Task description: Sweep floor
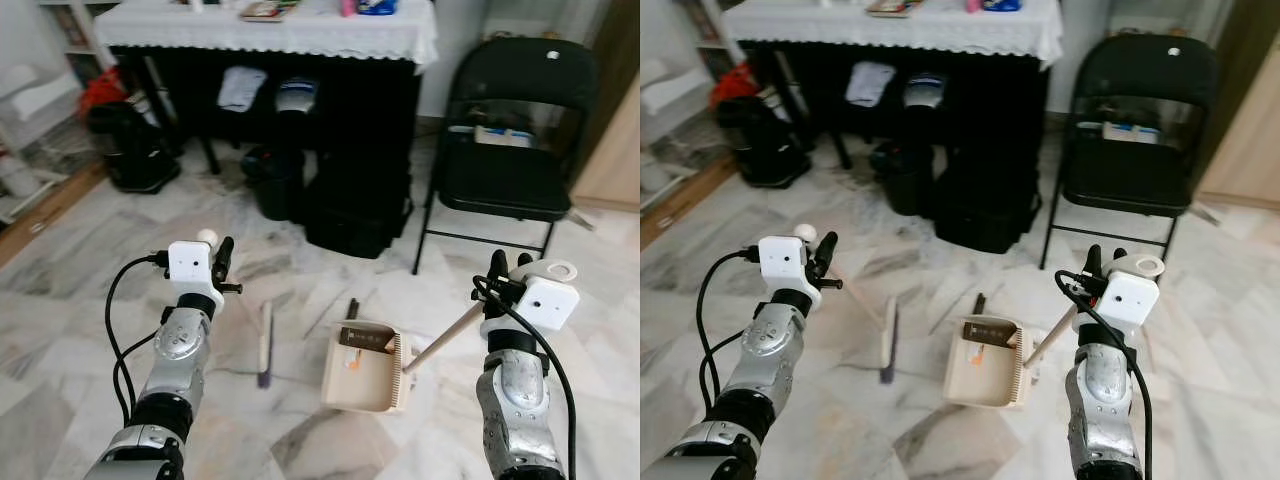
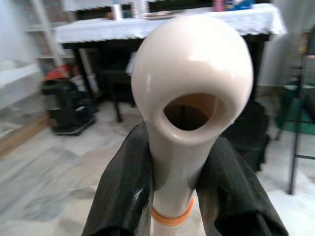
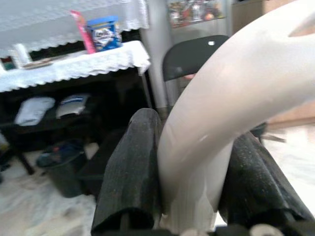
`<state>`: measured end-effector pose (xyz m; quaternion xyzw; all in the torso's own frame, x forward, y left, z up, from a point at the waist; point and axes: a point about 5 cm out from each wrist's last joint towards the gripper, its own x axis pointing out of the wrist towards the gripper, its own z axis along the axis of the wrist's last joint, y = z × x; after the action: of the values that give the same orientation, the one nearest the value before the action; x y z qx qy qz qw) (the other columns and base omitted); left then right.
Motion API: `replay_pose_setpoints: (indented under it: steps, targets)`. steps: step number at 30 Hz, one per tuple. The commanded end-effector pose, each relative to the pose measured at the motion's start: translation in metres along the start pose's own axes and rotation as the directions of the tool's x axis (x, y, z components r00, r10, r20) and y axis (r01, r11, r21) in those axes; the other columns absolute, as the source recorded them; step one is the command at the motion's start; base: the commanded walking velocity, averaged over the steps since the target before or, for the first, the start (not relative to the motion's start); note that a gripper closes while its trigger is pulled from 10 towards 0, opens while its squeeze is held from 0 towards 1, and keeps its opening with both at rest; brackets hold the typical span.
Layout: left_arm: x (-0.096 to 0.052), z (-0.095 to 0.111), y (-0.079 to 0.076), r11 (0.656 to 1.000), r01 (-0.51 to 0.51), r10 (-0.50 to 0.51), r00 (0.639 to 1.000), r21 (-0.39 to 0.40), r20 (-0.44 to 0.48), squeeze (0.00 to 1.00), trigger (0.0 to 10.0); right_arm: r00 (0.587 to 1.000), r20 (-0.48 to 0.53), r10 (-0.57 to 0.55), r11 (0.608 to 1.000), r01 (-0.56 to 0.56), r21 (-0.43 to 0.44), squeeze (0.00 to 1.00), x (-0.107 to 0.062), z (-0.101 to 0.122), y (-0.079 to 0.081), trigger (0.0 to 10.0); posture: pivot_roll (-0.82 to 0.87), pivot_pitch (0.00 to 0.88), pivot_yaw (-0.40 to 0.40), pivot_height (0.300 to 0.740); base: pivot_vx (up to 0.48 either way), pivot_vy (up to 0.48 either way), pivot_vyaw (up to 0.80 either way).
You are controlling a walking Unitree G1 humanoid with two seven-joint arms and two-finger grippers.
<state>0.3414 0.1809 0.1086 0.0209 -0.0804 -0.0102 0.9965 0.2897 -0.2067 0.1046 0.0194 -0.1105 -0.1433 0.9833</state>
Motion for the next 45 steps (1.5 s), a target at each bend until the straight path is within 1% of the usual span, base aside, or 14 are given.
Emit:
replay_pose_setpoints:
  steps: [1, 6, 9, 15, 22, 27, 37, 45]
  targets:
    - [0.002, 0.009, 0.006, 1.0, -0.014, 0.013, 0.999, 0.017, 0.052, 0.0, 10.0, 0.998, 0.056, 0.012, 1.0, -0.013, 0.016, 0.0, 0.006, 0.012, 0.005, 10.0, -0.1, 0.0, 0.074, 0.74, 0.0, 0.0, 0.8]
    - [0.0, 0.008, 0.006, 1.0, -0.026, 0.025, 0.998, 0.013, 0.052, 0.0, 10.0, 0.998, 0.064, 0.023, 1.0, -0.023, -0.003, 0.0, 0.007, 0.016, 0.003, 10.0, -0.12, 0.0, 0.065, 0.74, 0.0, 0.0, 0.8]
    - [0.0, 0.006, 0.003, 1.0, -0.011, 0.01, 0.999, 0.017, 0.041, 0.0, 10.0, 0.998, 0.062, 0.019, 1.0, -0.019, -0.006, 0.0, 0.006, 0.016, 0.001, 10.0, -0.13, 0.0, 0.067, 0.74, 0.0, 0.0, 0.8]
    - [-0.002, 0.008, -0.001, 1.0, -0.003, 0.002, 0.998, 0.022, 0.058, 0.0, 10.0, 0.998, 0.055, 0.015, 1.0, -0.014, -0.012, 0.0, 0.004, 0.015, -0.002, 10.0, -0.11, 0.0, 0.064, 0.74, 0.0, 0.0, 0.8]
    - [-0.005, 0.005, 0.002, 0.999, -0.007, 0.005, 0.999, 0.036, 0.045, 0.0, 10.0, 0.998, 0.055, 0.019, 1.0, -0.018, -0.012, 0.0, 0.004, 0.017, 0.0, 10.0, -0.11, 0.0, 0.067, 0.74, 0.0, 0.0, 0.8]
    - [-0.005, 0.005, 0.001, 0.999, -0.009, 0.008, 0.999, 0.033, 0.042, 0.0, 10.0, 0.999, 0.05, 0.014, 1.0, -0.013, -0.015, 0.0, 0.003, 0.016, -0.002, 10.0, -0.11, 0.0, 0.067, 0.74, 0.0, 0.0, 0.8]
    - [-0.003, 0.007, -0.003, 1.0, -0.013, 0.011, 0.999, 0.028, 0.049, 0.0, 10.0, 0.998, 0.052, 0.026, 1.0, -0.025, -0.011, 0.0, 0.008, 0.019, 0.002, 10.0, -0.1, 0.0, 0.054, 0.74, 0.0, 0.0, 0.8]
    - [-0.004, 0.006, -0.006, 1.0, -0.008, 0.007, 0.999, 0.026, 0.048, 0.0, 10.0, 0.998, 0.051, 0.028, 1.0, -0.027, -0.014, 0.0, 0.008, 0.02, 0.002, 10.0, -0.1, 0.0, 0.054, 0.74, 0.0, 0.0, 0.8]
